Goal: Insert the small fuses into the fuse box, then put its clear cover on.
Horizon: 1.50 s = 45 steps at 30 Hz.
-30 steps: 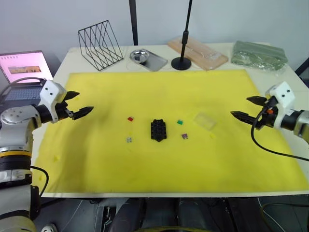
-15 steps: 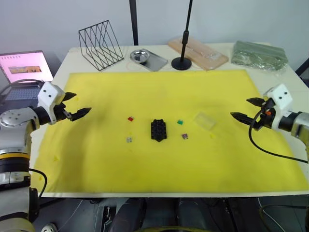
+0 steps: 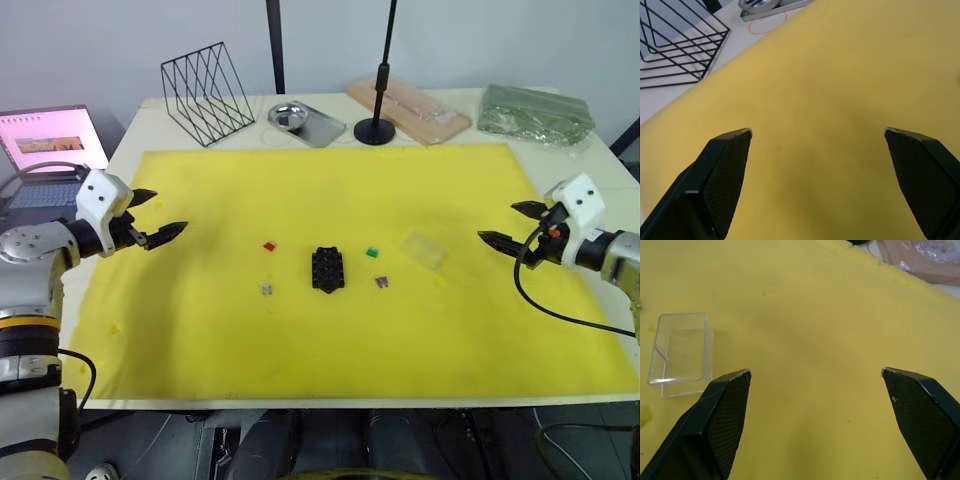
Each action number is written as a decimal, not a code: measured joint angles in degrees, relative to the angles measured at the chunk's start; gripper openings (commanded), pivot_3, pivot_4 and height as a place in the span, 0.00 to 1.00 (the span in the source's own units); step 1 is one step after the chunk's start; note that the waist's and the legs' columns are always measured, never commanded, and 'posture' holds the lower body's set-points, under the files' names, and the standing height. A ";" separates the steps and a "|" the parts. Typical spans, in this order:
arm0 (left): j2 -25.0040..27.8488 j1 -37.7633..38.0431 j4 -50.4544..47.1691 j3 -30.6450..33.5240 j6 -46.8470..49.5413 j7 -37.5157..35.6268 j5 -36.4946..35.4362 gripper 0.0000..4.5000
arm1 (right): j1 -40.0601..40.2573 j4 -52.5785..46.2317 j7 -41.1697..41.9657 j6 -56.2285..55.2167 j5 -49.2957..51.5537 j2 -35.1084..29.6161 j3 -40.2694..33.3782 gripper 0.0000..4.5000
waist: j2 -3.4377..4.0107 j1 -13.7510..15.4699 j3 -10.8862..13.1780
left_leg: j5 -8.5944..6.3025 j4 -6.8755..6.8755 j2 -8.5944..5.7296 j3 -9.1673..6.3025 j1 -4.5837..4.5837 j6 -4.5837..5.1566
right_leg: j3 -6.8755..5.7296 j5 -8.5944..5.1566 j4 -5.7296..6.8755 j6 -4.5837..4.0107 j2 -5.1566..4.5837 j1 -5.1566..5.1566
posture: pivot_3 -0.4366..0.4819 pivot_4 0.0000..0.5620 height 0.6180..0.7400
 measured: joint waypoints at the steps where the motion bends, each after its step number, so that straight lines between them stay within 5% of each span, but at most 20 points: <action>1: 0.20 0.00 -0.01 0.15 0.03 -0.06 -0.06 0.99 | -0.07 0.06 -0.08 -0.29 -0.13 0.00 0.11 0.99 | 0.00 -0.02 0.00 | 0.00 0.00 0.00 0.00 0.00 0.00 | 0.00 0.00 0.00 0.00 0.00 0.00 | 0.48 0.27 1.00; 15: 1.90 1.42 -3.78 0.81 6.98 -5.17 -3.82 0.99 | -0.40 1.10 -1.94 -2.97 -1.54 0.36 0.37 0.99 | 0.00 -0.97 0.00 | -0.01 -0.01 0.00 0.00 0.01 0.01 | 0.01 0.00 0.06 0.00 0.00 -0.02 | 0.48 0.27 1.00; 23: 4.70 2.47 -9.35 2.00 25.81 -7.98 -10.97 0.99 | -0.78 -3.73 7.08 -0.21 4.74 -1.11 -0.19 0.99 | 0.00 -1.01 0.00 | -0.03 0.00 0.01 -0.01 0.00 0.05 | 0.02 0.00 0.07 0.00 0.03 -0.03 | 0.48 0.27 1.00; 34: 6.35 2.74 -12.40 3.45 37.47 -9.95 -16.79 0.99 | -0.77 -8.51 9.75 2.48 6.82 -1.15 0.09 0.99 | 0.00 -0.90 0.00 | -0.05 0.00 0.02 0.00 0.00 0.02 | 0.04 0.00 0.08 0.00 0.02 -0.06 | 0.48 0.27 1.00; 45: 7.42 6.72 -23.15 7.02 77.75 -7.13 -36.53 0.99 | -5.86 -29.75 6.42 13.07 15.50 5.38 8.88 0.99 | -0.02 -1.14 0.02 | -0.09 -0.01 0.08 -0.01 -0.02 0.03 | 0.11 -0.01 0.13 0.00 0.08 -0.15 | 0.48 0.27 1.00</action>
